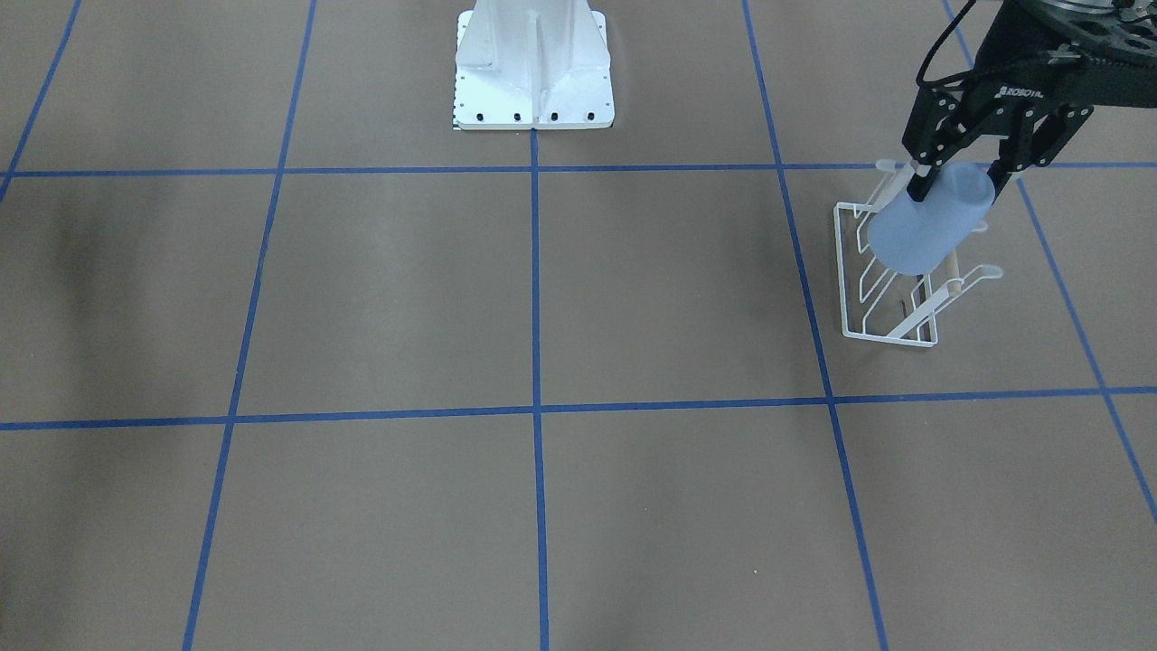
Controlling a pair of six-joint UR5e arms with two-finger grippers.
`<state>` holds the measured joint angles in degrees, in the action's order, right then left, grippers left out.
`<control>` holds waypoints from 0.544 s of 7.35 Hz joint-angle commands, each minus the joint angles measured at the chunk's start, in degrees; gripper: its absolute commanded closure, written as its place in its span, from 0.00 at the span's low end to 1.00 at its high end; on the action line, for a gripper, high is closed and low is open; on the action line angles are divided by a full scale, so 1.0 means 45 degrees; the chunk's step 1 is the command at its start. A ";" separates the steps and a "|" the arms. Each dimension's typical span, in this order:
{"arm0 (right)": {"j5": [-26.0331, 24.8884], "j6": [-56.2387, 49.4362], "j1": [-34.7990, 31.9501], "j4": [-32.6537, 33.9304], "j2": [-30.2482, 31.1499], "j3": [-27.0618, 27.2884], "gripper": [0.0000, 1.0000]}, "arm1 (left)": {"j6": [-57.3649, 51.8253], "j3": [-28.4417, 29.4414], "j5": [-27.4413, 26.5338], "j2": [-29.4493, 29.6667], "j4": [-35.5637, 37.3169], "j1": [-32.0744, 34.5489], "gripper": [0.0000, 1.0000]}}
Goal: Hang cup on cup holder
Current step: 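Move the cup with the left gripper above the white wire rack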
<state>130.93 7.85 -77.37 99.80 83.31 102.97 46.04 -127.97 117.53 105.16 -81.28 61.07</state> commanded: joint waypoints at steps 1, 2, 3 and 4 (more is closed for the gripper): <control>-0.0014 -0.0105 0.0005 -0.0107 0.0120 -0.0129 0.00 | -0.0055 0.0058 -0.0043 -0.0477 0.0093 -0.0482 1.00; -0.0014 0.0011 0.0005 -0.0283 0.0139 -0.0168 0.00 | -0.0074 0.0059 -0.0063 -0.0710 0.0093 -0.0716 1.00; 0.0006 0.0090 -0.0014 -0.0207 0.0120 -0.0226 0.00 | -0.0094 0.0059 -0.0372 -0.0887 0.0093 -0.0892 1.00; 0.0025 0.0090 -0.0014 -0.0148 0.0158 -0.0208 0.00 | -0.0094 0.0097 -0.0704 -0.1004 0.0093 -0.1126 1.00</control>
<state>130.94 8.08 -77.40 98.94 83.91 102.09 45.66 -127.67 115.98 101.49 -80.87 57.25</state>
